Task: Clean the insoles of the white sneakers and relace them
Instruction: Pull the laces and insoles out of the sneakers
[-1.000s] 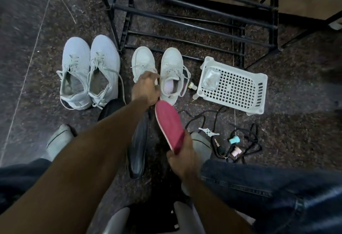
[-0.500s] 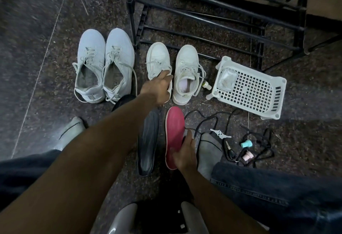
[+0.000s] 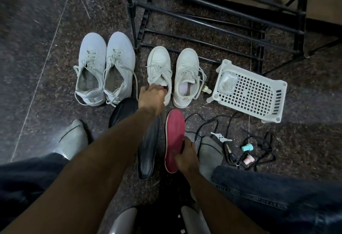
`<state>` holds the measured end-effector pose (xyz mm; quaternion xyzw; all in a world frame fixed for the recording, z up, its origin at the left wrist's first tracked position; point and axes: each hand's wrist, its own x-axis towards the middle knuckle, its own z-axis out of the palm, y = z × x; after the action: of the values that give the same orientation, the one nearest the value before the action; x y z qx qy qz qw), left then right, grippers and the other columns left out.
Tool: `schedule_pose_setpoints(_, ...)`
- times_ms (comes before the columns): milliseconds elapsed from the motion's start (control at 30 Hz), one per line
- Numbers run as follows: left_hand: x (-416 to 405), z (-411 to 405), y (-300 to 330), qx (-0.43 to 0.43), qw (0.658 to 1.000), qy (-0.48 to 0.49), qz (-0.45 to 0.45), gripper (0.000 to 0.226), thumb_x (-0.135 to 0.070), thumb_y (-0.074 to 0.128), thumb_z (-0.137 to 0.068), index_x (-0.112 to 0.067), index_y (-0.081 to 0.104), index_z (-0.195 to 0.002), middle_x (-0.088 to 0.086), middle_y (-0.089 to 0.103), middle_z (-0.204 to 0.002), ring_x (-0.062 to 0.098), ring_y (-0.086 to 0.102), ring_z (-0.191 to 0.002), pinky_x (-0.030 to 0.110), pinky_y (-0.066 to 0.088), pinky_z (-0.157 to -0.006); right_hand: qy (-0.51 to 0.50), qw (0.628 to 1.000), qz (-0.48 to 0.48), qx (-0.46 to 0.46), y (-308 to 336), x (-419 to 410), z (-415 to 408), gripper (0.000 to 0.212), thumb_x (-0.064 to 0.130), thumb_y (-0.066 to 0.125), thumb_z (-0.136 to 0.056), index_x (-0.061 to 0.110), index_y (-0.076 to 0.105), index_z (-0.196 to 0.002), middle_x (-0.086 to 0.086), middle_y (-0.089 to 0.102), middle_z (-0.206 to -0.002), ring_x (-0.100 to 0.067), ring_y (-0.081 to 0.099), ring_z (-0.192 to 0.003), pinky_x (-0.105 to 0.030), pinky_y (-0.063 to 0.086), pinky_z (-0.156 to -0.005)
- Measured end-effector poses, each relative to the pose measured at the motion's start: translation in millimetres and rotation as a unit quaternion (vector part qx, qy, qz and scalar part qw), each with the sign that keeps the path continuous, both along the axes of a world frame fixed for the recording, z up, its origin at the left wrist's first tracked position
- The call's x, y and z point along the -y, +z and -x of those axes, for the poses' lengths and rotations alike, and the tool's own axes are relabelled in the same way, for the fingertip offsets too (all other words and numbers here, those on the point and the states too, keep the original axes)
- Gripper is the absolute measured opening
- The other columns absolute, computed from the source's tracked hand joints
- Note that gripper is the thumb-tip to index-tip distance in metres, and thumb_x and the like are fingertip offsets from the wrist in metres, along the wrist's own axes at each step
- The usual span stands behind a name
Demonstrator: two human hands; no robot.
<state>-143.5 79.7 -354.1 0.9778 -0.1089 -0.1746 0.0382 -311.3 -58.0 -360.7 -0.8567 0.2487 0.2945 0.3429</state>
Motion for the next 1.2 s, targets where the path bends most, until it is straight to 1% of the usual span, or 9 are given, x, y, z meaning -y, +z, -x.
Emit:
schedule_pose_setpoints(233, -18.5, -2.6, 10.8, 0.020, 0.990, 0.047, 0.134, 0.020, -0.012, 0.058, -0.089, -0.014, 0.068, -0.106, 0.005, 0.061, -0.113, 0.026, 0.050, -0.115, 0.039, 0.044, -0.085, -0.086, 0.989, -0.098, 0.074, 9.1, 3.7, -46.7, 0.028, 0.017, 0.062, -0.088, 0.016, 0.064, -0.116, -0.003, 0.067, -0.109, -0.021, 0.063, -0.098, -0.033, 0.049, -0.089)
schedule_pose_setpoints(400, -20.1, 22.3, 2.1, -0.053, 0.975, 0.029, 0.213, 0.024, -0.014, 0.061, -0.089, -0.019, 0.073, -0.109, 0.002, 0.066, -0.113, 0.025, 0.061, -0.104, 0.036, 0.050, -0.084, -0.107, 0.978, -0.126, 0.128, 21.6, 3.6, -95.8, 0.012, 0.016, 0.063, -0.090, 0.020, 0.069, -0.100, -0.003, 0.070, -0.095, -0.024, 0.066, -0.089, -0.047, 0.052, -0.091)
schedule_pose_setpoints(500, -17.8, 30.7, -1.4, 0.043, 0.935, 0.168, 0.309, 0.018, -0.015, 0.063, -0.087, -0.020, 0.075, -0.098, 0.002, 0.069, -0.102, 0.023, 0.066, -0.087, 0.036, 0.054, -0.074, -0.032, 0.986, -0.088, 0.136, 29.4, 0.0, -117.7, 0.016, 0.021, 0.061, -0.090, 0.021, 0.069, -0.104, -0.002, 0.071, -0.101, -0.026, 0.066, -0.097, -0.038, 0.052, -0.090)
schedule_pose_setpoints(600, -16.9, 11.5, 9.1, 0.102, 0.878, 0.349, 0.312, 0.016, -0.024, 0.058, -0.092, -0.019, 0.071, -0.098, 0.005, 0.068, -0.102, 0.023, 0.065, -0.087, 0.036, 0.053, -0.073, 0.077, 0.988, -0.024, 0.131, 36.4, -9.0, -133.9, 0.025, 0.031, 0.058, -0.092, 0.018, 0.066, -0.112, -0.006, 0.070, -0.110, -0.027, 0.063, -0.102, -0.033, 0.050, -0.085)
schedule_pose_setpoints(800, -15.9, -37.9, 28.4, -0.138, 0.890, 0.342, 0.270, 0.034, -0.041, 0.059, -0.091, -0.011, 0.059, -0.075, 0.003, 0.056, -0.068, 0.022, 0.056, -0.067, 0.027, 0.035, -0.052, 0.164, 0.977, 0.087, 0.109, 36.5, -26.5, -151.6, 0.022, 0.025, 0.054, -0.094, 0.013, 0.063, -0.111, -0.017, 0.067, -0.109, -0.038, 0.063, -0.102, -0.040, 0.050, -0.081)
schedule_pose_setpoints(967, -9.7, -63.4, 16.4, -0.141, 0.874, 0.361, 0.294, 0.012, -0.024, 0.068, -0.078, -0.011, 0.068, -0.077, 0.004, 0.066, -0.081, 0.020, 0.063, -0.078, 0.027, 0.050, -0.070, 0.192, 0.968, 0.107, 0.119, 35.3, -26.7, -151.8, 0.022, 0.013, 0.054, -0.091, 0.008, 0.054, -0.112, -0.022, 0.064, -0.112, -0.041, 0.061, -0.104, -0.042, 0.048, -0.080)
schedule_pose_setpoints(1033, -7.8, -67.1, 16.0, -0.108, 0.826, 0.413, 0.368, 0.010, -0.018, 0.070, -0.075, -0.008, 0.070, -0.077, 0.007, 0.068, -0.079, 0.017, 0.061, -0.072, 0.030, 0.053, -0.070, 0.196, 0.967, 0.108, 0.123, 34.9, -26.7, -151.3, 0.023, 0.013, 0.055, -0.091, 0.007, 0.053, -0.113, -0.022, 0.064, -0.112, -0.041, 0.061, -0.104, -0.041, 0.047, -0.079)
schedule_pose_setpoints(1133, -12.6, -80.7, 33.7, -0.070, 0.622, 0.516, 0.585, 0.008, -0.002, 0.066, -0.072, -0.002, 0.059, -0.076, 0.010, 0.056, -0.070, 0.015, 0.051, -0.059, 0.023, 0.046, -0.051, 0.194, 0.966, 0.103, 0.135, 31.8, -27.1, -149.0, 0.022, 0.013, 0.054, -0.093, 0.007, 0.053, -0.114, -0.021, 0.065, -0.108, -0.041, 0.062, -0.101, -0.041, 0.048, -0.077)
schedule_pose_setpoints(1200, -19.8, -102.7, 55.0, -0.006, 0.576, 0.535, 0.618, 0.010, 0.000, 0.065, -0.079, -0.005, 0.062, -0.072, 0.006, 0.053, -0.062, 0.012, 0.045, -0.046, 0.021, 0.036, -0.039, 0.189, 0.966, 0.097, 0.145, 30.1, -27.7, -147.2, 0.021, 0.013, 0.052, -0.094, 0.006, 0.053, -0.114, -0.021, 0.066, -0.105, -0.040, 0.063, -0.099, -0.040, 0.048, -0.075)
